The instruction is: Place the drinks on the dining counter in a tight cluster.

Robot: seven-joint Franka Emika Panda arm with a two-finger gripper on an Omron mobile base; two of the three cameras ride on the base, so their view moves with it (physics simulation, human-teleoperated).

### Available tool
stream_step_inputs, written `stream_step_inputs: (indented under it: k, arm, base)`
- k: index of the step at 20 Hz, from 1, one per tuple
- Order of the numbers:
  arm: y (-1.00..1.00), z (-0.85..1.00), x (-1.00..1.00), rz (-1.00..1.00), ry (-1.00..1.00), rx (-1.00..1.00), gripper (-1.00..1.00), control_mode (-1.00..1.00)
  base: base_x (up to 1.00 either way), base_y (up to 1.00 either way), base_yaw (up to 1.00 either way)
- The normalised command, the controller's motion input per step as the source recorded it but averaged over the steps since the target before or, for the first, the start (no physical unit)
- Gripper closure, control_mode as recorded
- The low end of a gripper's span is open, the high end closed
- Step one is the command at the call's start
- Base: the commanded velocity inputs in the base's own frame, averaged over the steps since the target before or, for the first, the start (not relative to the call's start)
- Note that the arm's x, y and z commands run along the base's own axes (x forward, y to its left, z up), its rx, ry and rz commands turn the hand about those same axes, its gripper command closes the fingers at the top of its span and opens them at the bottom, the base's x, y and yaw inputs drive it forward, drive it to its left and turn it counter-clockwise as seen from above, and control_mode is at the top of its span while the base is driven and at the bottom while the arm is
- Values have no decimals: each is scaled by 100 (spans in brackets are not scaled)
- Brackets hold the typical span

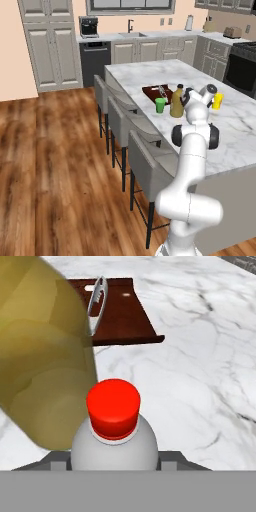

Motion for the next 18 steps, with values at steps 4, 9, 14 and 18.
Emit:
stream_step_inputs:
  k: [4, 9, 14, 18]
  arm:
    - [8, -49, -3, 0, 0, -6, 100, -100]
    - [24, -53, -8, 0, 0, -11, -100, -100]
    - [2, -27, -2, 0, -4, -2, -100, -100]
    - [0, -9, 0, 0, -9, 0, -100, -100]
  base:
    - [0, 0, 0]
    - [0, 0, 0]
    - [0, 0, 0]
    - [0, 0, 0]
